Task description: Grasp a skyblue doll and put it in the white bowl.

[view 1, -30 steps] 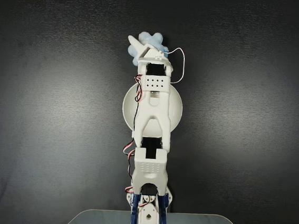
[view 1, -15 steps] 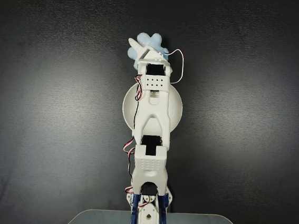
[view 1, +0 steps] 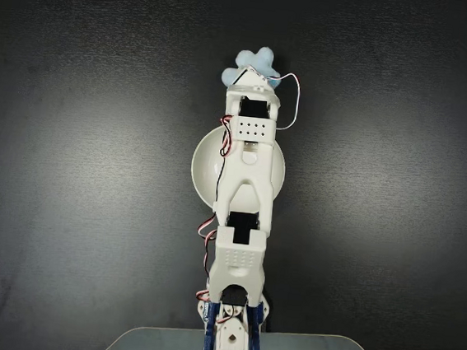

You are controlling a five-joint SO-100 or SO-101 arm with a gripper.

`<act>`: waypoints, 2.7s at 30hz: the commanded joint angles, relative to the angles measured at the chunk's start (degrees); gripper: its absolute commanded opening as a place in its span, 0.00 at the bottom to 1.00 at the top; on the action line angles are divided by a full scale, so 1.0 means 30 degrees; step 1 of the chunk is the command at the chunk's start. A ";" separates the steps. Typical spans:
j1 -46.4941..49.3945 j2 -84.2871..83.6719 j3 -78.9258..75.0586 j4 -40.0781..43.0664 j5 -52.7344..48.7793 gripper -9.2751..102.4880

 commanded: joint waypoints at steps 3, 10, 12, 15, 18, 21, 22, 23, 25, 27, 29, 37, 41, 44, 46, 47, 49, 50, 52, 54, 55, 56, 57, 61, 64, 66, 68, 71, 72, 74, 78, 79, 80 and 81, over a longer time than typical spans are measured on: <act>0.0410 0.1084 -0.5273 -0.1846 0.4102 0.07; 0.1699 0.6211 -0.6855 0.4102 1.0928 0.07; 0.1758 0.7324 -0.6914 0.7646 1.1104 0.07; 0.1758 0.8994 -0.6914 1.1572 1.1221 0.07; 0.1523 1.0400 -0.6855 1.3535 1.2041 0.07; 0.1436 1.1016 -0.6445 1.4033 1.2598 0.07; 0.1406 1.1162 -0.5977 1.4033 1.2598 0.07; 0.1318 1.1338 -0.5303 1.4033 1.2598 0.07; 0.1172 1.2129 -0.3545 1.4063 1.2363 0.07; 0.1172 1.3623 -0.1348 1.4063 1.2334 0.07; 0.1143 1.5527 0.1084 1.4063 1.2305 0.07; 0.0146 2.0303 0.9111 1.3828 1.2275 0.07; -0.0439 2.1094 1.1191 1.3828 1.2275 0.07; -0.0762 2.1621 1.2012 1.3828 1.2275 0.07; -0.0879 2.1914 1.2041 1.3828 1.2275 0.07; -0.0879 2.2031 1.2012 1.3828 1.2275 0.07; -0.0879 2.2119 1.1982 1.3828 1.2275 0.07; -0.0879 2.2119 1.1953 1.3857 1.2275 0.07; -0.0850 2.2119 1.1865 1.4033 1.2275 0.07; -0.0850 2.2119 1.1865 1.4063 1.2275 0.09; -0.0850 2.2119 1.1865 1.4063 1.2275 0.10; -0.0850 2.2119 1.1865 1.4092 1.2246 0.12; -0.0850 2.2119 1.1865 1.4092 1.2246 0.14; -0.0850 2.2031 1.1865 1.4092 1.2217 0.28; -0.0820 2.1943 1.1895 1.4092 1.2246 0.38; -0.0820 2.1885 1.1895 1.4092 1.2246 0.43; -0.0762 2.1855 1.1895 1.4092 1.2246 0.47; -0.0615 2.1855 1.1865 1.4092 1.2275 0.48; -0.0615 2.1855 1.1865 1.4092 1.2275 0.48; -0.0586 2.1855 1.1807 1.4063 1.2275 0.48; -0.0557 2.1855 1.1748 1.4033 1.2305 0.48; -0.0557 2.1855 1.1748 1.4033 1.2305 0.48; -0.0557 2.1855 1.1748 1.4033 1.2305 0.48; -0.0557 2.1855 1.1748 1.3975 1.2305 0.48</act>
